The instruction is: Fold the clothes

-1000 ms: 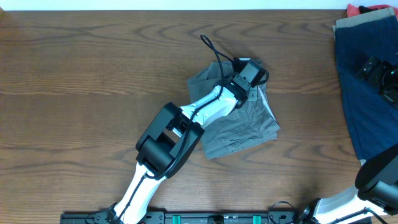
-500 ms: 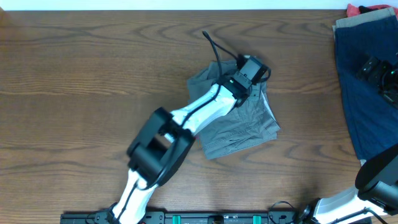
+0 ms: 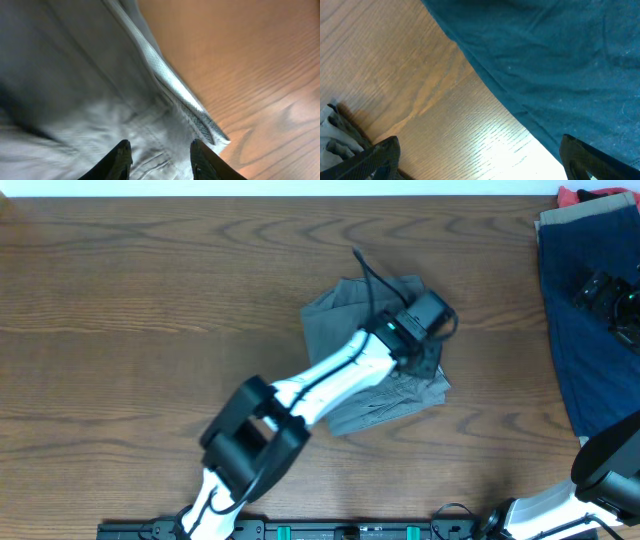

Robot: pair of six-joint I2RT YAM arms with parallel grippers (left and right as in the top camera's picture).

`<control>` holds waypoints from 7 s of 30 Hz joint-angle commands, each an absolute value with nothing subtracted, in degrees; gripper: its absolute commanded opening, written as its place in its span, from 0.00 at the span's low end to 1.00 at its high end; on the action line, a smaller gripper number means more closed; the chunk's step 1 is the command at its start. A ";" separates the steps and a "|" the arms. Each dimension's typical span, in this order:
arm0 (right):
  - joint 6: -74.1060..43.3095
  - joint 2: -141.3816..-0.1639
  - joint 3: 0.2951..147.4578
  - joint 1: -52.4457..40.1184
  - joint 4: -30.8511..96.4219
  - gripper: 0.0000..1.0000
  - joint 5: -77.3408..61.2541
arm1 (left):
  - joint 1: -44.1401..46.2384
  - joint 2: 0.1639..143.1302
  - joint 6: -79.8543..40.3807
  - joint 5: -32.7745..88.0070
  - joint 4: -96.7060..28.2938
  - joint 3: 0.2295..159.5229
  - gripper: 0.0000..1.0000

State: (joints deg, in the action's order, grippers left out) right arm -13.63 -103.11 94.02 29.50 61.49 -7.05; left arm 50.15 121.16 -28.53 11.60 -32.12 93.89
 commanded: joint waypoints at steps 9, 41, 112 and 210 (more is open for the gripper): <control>-14.33 -103.02 94.28 29.69 61.49 0.99 -7.09 | 52.47 128.95 -28.77 18.50 -32.32 93.62 0.41; -14.33 -103.02 94.28 29.71 61.49 0.99 -7.07 | 31.62 94.70 -28.99 5.39 -66.61 91.64 0.98; -14.33 -103.02 94.28 29.61 61.49 0.99 -7.09 | -2.02 108.57 -33.98 23.03 -18.83 57.82 0.06; -14.33 -103.02 94.28 29.61 61.49 0.99 -7.07 | -33.01 127.87 -23.59 28.12 5.63 68.16 0.06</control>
State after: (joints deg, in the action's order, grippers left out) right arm -13.65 -103.11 94.02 29.50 61.49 -7.05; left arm -31.31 123.50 -27.53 31.40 8.36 70.17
